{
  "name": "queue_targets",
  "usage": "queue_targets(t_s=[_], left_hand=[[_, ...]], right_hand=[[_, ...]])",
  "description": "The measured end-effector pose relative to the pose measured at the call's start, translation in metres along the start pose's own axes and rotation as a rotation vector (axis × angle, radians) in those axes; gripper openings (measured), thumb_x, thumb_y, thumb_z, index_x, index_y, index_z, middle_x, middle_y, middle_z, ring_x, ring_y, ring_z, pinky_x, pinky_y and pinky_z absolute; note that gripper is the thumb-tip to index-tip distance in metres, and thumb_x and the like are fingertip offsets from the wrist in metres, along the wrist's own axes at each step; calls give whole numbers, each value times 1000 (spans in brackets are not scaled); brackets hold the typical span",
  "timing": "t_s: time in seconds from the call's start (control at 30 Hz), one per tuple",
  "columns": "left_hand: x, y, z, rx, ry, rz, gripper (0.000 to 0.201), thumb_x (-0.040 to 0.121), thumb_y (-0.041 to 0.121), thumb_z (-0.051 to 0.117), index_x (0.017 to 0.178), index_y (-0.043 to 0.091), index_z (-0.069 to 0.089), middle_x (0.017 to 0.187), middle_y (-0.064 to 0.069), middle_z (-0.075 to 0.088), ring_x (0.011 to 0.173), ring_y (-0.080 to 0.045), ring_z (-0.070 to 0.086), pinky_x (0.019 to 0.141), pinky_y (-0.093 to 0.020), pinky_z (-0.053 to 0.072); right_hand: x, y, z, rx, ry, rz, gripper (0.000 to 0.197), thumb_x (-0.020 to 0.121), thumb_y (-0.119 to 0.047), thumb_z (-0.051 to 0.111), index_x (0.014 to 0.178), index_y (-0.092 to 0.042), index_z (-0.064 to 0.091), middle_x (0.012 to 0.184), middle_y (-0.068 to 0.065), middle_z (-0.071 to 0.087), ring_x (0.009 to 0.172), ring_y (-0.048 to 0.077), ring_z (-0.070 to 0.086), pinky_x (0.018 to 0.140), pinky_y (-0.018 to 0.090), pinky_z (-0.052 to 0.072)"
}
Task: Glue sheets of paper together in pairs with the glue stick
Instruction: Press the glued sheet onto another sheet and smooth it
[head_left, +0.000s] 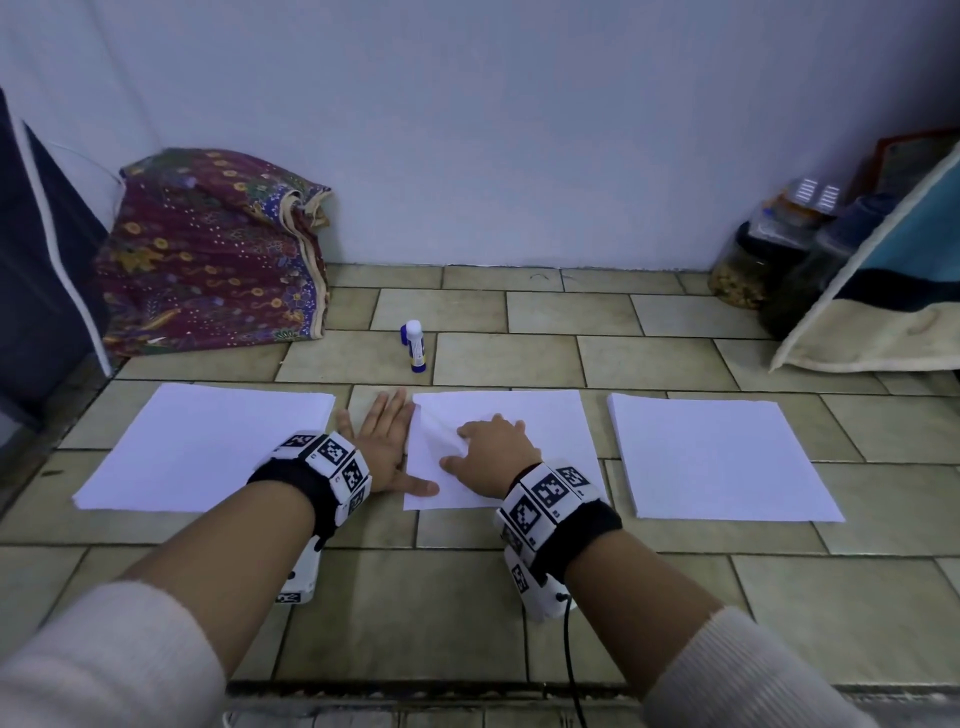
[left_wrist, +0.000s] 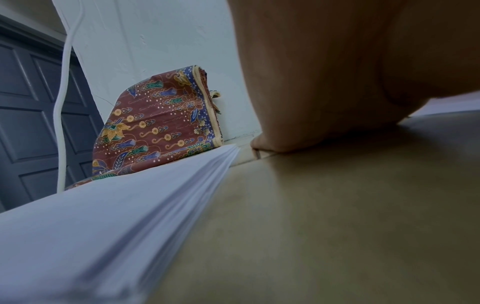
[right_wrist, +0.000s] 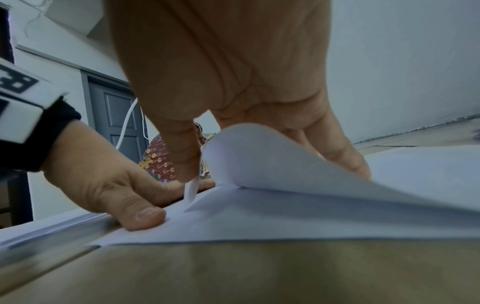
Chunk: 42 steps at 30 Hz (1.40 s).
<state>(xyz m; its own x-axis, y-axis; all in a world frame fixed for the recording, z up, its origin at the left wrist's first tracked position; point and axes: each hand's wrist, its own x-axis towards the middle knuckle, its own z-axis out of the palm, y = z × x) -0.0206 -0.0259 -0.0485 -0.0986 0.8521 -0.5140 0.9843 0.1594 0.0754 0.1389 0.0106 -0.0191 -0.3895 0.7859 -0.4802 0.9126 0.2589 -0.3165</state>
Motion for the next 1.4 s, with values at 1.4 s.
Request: queue_targets(t_s=[1.4], left_hand=[[-13,11,-37,38,-125,31,110,84,52,66,153,17,-13,158,6,-22,147,-25,-15,116,-55,11]], right_hand=[[0,-18,-5,-252,-31,47,63,85,-28,67,135,-18,30,131,18,42,124,41,40,94,52,45]])
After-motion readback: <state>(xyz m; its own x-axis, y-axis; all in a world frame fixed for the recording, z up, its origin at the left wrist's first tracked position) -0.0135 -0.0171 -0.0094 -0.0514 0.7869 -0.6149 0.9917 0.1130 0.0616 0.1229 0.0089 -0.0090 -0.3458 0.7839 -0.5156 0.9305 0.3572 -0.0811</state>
